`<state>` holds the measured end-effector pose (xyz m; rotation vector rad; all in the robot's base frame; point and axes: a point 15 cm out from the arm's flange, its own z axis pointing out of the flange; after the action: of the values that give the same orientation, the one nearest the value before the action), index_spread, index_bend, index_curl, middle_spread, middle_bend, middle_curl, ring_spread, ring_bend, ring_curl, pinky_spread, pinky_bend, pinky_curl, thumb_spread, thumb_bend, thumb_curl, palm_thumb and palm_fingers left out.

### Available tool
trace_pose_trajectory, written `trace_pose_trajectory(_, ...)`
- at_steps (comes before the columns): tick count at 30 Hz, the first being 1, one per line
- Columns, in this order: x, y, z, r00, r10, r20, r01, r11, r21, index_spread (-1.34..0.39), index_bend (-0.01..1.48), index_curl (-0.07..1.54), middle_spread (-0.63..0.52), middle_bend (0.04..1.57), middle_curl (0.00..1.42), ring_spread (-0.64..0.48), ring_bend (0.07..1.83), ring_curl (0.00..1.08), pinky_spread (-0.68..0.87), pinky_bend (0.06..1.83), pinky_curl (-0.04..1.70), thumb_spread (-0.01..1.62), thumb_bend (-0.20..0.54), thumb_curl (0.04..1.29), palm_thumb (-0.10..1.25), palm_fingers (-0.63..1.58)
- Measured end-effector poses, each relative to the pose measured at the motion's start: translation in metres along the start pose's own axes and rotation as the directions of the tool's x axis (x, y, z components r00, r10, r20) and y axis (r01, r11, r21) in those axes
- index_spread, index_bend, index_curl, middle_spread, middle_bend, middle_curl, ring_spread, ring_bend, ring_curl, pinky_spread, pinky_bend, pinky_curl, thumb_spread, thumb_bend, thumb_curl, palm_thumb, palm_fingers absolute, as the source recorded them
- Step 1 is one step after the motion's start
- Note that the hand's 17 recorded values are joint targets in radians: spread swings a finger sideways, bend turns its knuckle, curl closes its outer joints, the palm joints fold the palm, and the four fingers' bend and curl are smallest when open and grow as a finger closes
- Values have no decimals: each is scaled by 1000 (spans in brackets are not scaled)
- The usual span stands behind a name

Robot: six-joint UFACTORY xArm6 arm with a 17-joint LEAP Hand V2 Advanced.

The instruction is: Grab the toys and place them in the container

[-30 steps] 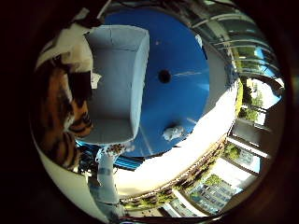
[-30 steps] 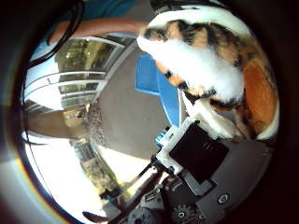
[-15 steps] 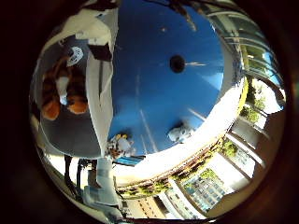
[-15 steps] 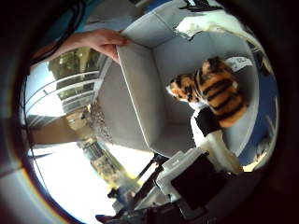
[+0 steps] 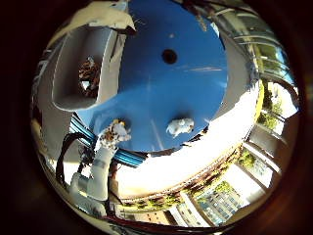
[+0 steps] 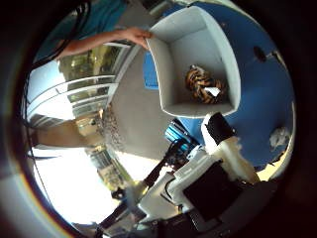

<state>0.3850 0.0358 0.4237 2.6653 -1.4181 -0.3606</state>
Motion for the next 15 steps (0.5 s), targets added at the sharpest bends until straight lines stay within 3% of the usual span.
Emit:
trace_pose_trajectory(8,54,106,57,999,52,13,-49,990,-131,-200,165,190,60,183,344,265,414,337,471,649,298,1137,-28,468,702,120)
trace_pose_trajectory(15,77,134,164,997,50,52,-39,981,-191,-172,168,217,43,182,345,257,408,333,458,626,274,1138,-26,460,696,135)
